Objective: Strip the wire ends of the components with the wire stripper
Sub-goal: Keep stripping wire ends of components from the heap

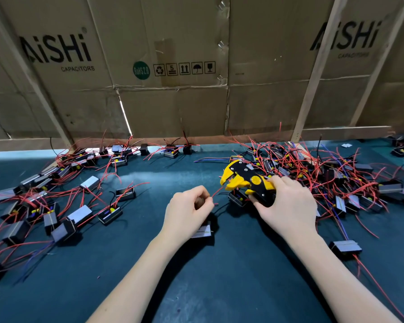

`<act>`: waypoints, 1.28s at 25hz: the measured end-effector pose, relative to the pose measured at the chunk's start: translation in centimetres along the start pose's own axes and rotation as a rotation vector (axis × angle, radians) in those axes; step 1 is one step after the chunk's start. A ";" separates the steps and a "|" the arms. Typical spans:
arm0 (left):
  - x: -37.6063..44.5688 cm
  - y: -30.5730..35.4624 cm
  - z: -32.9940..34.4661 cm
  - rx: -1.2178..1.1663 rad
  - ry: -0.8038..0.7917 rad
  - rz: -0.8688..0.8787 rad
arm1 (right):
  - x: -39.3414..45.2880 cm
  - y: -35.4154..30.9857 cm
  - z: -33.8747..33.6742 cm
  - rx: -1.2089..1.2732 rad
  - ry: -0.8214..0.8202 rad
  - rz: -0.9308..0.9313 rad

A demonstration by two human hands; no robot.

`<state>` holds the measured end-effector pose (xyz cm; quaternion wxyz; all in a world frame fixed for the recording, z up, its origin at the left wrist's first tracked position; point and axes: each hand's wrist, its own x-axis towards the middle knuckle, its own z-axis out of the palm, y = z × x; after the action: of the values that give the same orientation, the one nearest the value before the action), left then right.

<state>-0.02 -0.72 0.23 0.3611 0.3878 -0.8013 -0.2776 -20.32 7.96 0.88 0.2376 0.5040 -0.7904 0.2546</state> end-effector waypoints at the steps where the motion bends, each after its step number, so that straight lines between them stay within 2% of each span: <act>1: 0.0 -0.1 0.0 0.025 0.012 0.013 | 0.0 0.2 0.1 0.011 0.021 -0.008; 3: 0.0 -0.4 0.1 0.003 0.026 0.001 | 0.0 0.6 -0.1 0.071 0.046 0.055; 5: 0.1 -0.3 0.3 -0.118 0.009 -0.035 | 0.2 0.6 -0.3 0.187 0.024 0.191; 8: -0.2 -0.1 0.4 -0.276 -0.197 -0.016 | 0.6 1.1 -0.7 0.393 0.075 0.307; 10: -0.3 0.0 0.2 -0.172 -0.334 0.054 | 0.9 1.8 -1.0 0.593 0.103 0.362; 11: -0.2 0.1 -0.2 -0.087 -0.283 0.091 | 1.0 2.1 -1.2 0.688 0.110 0.385; 12: 0.1 0.2 -1.0 -0.012 -0.136 0.140 | 1.1 2.3 -1.2 0.765 0.125 0.402; 14: 0.9 0.2 -3.7 0.157 0.331 0.247 | 1.3 2.3 -1.6 0.924 0.178 0.426; 15: 1.3 0.0 -5.6 0.271 0.581 0.246 | 1.5 2.1 -1.9 1.046 0.208 0.431; 16: 1.5 -0.4 -7.5 0.369 0.780 0.195 | 1.6 2.0 -2.4 1.207 0.217 0.425; 17: 1.5 -0.9 -9.6 0.438 0.884 0.085 | 1.7 1.8 -2.8 1.380 0.180 0.403; 18: 1.4 -1.6 -11.5 0.478 0.888 -0.086 | 1.7 1.8 -3.3 1.544 0.086 0.360; 19: 1.2 -2.6 -13.1 0.496 0.804 -0.300 | 1.8 1.7 -3.7 1.683 -0.065 0.319; 21: 0.5 -4.5 -15.6 0.474 0.547 -0.644 | 1.4 0.8 -4.2 1.868 -0.433 0.266; 22: 0.2 -5.1 -16.4 0.404 0.444 -0.722 | 1.0 0.3 -4.2 1.904 -0.602 0.249; 25: -0.3 -5.3 -16.8 0.211 0.292 -0.730 | -0.4 -2.0 -3.3 1.862 -1.013 0.160; 27: -0.2 -5.0 -16.1 0.242 0.264 -0.680 | -1.1 -3.4 -2.4 1.835 -1.148 0.154; 30: 0.2 -4.5 -14.8 0.297 0.274 -0.535 | -1.0 -4.3 -1.1 1.872 -1.129 0.320; 32: 0.6 -3.4 -13.4 0.057 0.212 -0.435 | -0.3 -4.1 -0.3 1.941 -0.983 0.528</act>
<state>11.82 -5.26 5.84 0.3639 0.5882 -0.6641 -0.2837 -16.43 6.88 1.56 -0.6559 0.3380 -0.3470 0.5789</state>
